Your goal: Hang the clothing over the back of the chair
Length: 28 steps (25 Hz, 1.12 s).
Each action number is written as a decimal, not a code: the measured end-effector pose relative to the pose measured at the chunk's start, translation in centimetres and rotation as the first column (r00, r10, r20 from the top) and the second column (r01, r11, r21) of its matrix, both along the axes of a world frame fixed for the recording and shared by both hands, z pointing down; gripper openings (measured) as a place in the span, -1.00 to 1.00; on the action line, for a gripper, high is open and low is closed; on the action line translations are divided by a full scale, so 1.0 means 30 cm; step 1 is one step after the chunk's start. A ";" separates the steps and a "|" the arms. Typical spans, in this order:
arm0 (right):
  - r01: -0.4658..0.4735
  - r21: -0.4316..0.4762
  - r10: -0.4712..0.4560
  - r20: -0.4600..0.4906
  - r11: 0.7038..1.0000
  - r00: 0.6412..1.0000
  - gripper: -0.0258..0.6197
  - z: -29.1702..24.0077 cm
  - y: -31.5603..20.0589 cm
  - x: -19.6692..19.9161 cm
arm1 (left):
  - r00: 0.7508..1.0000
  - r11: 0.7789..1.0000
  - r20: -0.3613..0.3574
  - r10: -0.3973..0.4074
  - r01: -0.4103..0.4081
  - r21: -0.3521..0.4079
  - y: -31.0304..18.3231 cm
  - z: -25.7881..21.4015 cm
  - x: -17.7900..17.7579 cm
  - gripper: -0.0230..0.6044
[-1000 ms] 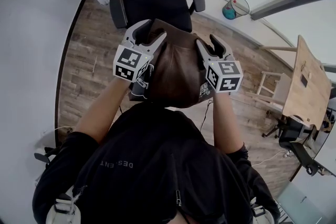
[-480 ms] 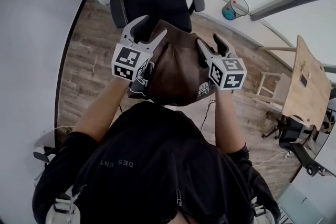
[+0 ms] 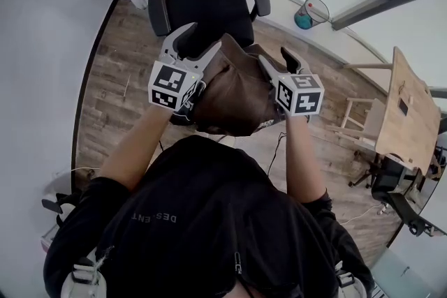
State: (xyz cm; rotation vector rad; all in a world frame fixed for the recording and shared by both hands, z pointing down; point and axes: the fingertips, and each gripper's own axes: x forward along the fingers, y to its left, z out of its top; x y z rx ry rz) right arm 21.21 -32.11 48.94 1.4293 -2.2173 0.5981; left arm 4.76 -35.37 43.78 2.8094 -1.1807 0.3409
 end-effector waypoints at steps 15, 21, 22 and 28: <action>0.059 0.147 -0.068 0.051 0.987 0.996 -0.06 -0.146 0.174 -0.047 | 1.000 0.997 -0.019 -0.020 0.022 0.068 0.210 -0.109 -0.013 -0.02; 0.092 0.277 -0.116 0.073 0.957 0.991 -0.11 -0.295 0.297 -0.065 | 0.998 0.990 -0.069 -0.012 0.021 0.138 0.343 -0.252 0.010 -0.02; 0.096 0.302 -0.125 0.076 0.948 0.989 -0.12 -0.324 0.319 -0.069 | 0.997 0.988 -0.077 -0.006 0.018 0.152 0.367 -0.277 0.013 -0.02; 0.131 0.430 -0.188 0.092 0.893 0.978 -0.26 -0.459 0.475 -0.094 | 0.992 0.982 -0.112 0.051 -0.029 0.189 0.532 -0.367 0.044 -0.13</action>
